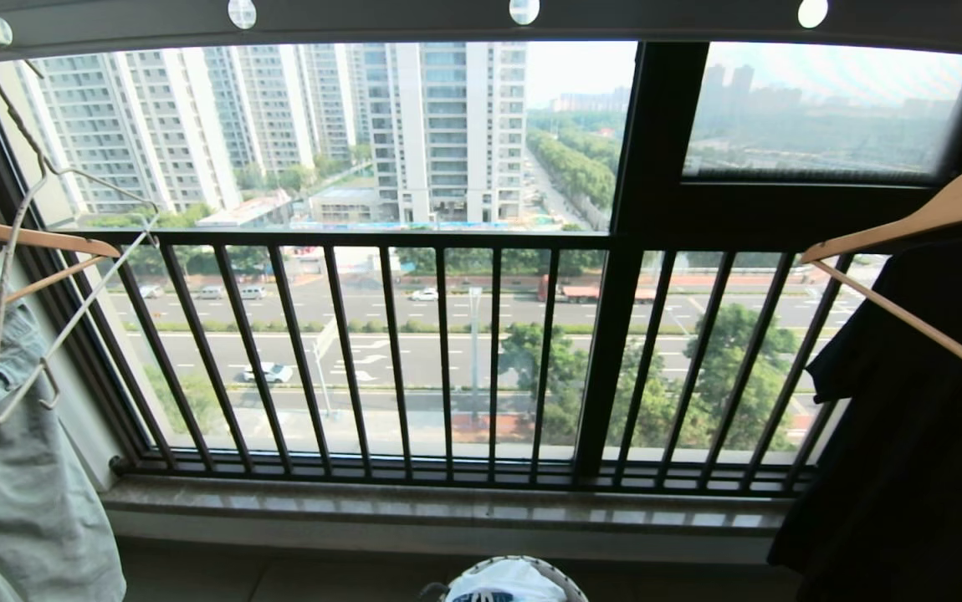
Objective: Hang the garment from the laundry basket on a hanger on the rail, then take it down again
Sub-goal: Pick up the clothes rack on the clothesline
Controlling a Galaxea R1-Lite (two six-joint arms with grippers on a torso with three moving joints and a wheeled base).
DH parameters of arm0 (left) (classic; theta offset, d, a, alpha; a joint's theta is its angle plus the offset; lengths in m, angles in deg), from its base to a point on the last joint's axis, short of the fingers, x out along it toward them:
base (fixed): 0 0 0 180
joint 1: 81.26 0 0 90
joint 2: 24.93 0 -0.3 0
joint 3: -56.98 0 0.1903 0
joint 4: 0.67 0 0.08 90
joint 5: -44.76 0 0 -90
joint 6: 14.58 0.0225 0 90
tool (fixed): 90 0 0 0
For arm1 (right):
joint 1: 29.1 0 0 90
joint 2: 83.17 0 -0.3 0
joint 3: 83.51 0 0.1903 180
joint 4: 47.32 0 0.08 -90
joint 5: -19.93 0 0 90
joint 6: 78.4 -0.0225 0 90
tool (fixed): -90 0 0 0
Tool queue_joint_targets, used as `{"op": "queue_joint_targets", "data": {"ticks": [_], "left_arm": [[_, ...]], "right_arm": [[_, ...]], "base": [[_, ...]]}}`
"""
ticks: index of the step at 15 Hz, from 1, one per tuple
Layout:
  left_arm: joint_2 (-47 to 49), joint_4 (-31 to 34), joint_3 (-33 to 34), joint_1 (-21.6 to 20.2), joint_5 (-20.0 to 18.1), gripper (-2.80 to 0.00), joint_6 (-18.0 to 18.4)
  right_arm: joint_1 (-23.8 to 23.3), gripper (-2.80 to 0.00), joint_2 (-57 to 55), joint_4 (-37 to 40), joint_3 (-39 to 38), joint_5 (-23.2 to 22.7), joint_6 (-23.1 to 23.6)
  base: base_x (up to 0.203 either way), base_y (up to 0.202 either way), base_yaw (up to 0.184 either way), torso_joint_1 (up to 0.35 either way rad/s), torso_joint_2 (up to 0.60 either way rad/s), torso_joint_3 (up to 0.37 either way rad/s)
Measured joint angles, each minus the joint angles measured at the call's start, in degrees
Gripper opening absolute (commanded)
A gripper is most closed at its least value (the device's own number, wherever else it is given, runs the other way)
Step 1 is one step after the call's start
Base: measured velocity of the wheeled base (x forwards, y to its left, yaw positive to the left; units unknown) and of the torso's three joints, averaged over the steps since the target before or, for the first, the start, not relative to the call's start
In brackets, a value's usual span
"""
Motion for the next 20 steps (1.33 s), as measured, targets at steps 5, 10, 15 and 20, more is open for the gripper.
{"op": "queue_joint_targets", "data": {"ticks": [5,10,15,20], "left_arm": [[9.27,4.66,-12.85,-0.04,1.14,-2.80,0.09],[25.81,13.47,-35.24,-0.22,6.74,-2.80,0.38],[42.05,21.66,-53.14,-0.23,19.25,-2.80,0.39],[51.89,29.73,-67.87,-0.17,26.12,0.00,-1.23]], "right_arm": [[0.00,-2.80,0.00,0.02,0.00,0.00,-0.04],[0.00,-2.80,0.00,0.00,0.00,0.00,0.01],[0.00,-2.80,0.00,0.00,0.00,0.00,-0.04],[0.00,-2.80,0.00,0.01,0.00,0.00,0.01]], "base": [[0.000,0.000,0.000,0.000,0.00,0.000],[0.000,0.000,0.000,0.000,0.00,0.000],[0.000,0.000,0.000,0.000,0.00,0.000],[0.000,0.000,0.000,0.000,0.00,0.000]]}}
